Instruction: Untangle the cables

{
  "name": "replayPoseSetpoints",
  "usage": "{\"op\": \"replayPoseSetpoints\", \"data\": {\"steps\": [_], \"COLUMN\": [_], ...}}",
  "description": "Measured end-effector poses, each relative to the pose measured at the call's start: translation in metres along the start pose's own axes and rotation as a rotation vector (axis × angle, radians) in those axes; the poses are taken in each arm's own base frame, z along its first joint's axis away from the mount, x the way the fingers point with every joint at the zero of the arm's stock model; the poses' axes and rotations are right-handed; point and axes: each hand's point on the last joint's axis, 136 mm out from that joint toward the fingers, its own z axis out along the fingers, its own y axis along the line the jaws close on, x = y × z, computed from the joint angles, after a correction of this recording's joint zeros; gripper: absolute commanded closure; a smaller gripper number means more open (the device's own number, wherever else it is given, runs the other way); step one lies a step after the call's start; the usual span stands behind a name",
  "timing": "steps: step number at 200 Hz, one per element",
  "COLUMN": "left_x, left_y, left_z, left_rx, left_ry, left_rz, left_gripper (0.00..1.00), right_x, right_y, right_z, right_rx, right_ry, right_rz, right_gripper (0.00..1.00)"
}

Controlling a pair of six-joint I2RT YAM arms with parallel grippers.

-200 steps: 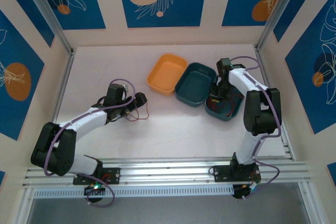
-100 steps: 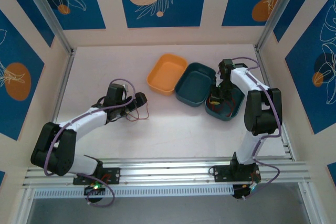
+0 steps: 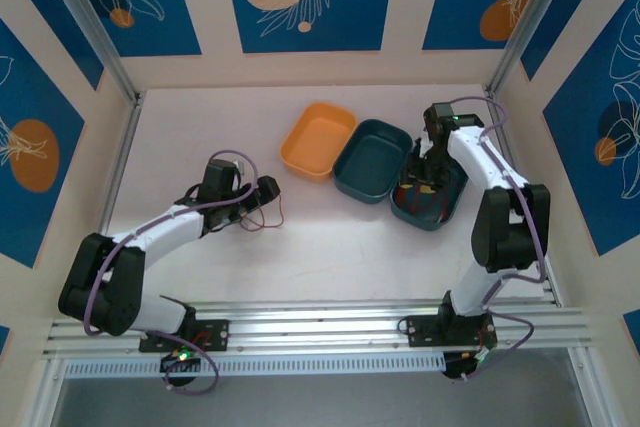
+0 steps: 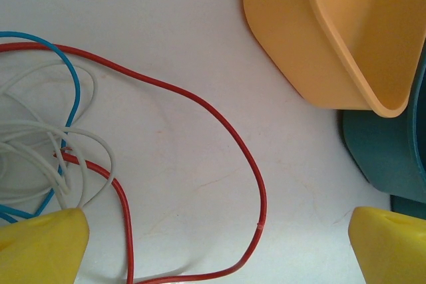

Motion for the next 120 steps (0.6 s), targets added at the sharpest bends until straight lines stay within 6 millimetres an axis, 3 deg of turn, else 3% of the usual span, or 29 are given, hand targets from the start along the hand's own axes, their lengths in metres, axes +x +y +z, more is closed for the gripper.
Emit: {"op": "replayPoseSetpoints", "data": {"steps": [38, 77, 101, 120], "left_x": [-0.003, -0.002, -0.001, -0.001], "left_y": [-0.005, -0.004, -0.003, -0.001], "left_z": [-0.007, -0.008, -0.010, -0.013], "left_rx": [0.013, 0.010, 0.001, -0.013], "left_ry": [-0.013, -0.010, -0.009, -0.017], "left_rz": [0.005, 0.003, 0.002, 0.005], "left_gripper": [0.00, 0.00, 0.00, 0.00], "right_x": [0.000, 0.003, 0.006, 0.009], "right_y": [-0.009, -0.009, 0.007, 0.036], "right_z": [-0.034, -0.053, -0.058, -0.060], "right_rx": [0.062, 0.078, 0.054, 0.001], "right_ry": [-0.101, -0.160, -0.186, -0.212], "right_rz": [0.035, 0.057, 0.023, -0.040], "right_gripper": [0.50, 0.56, 0.58, 0.60]}}
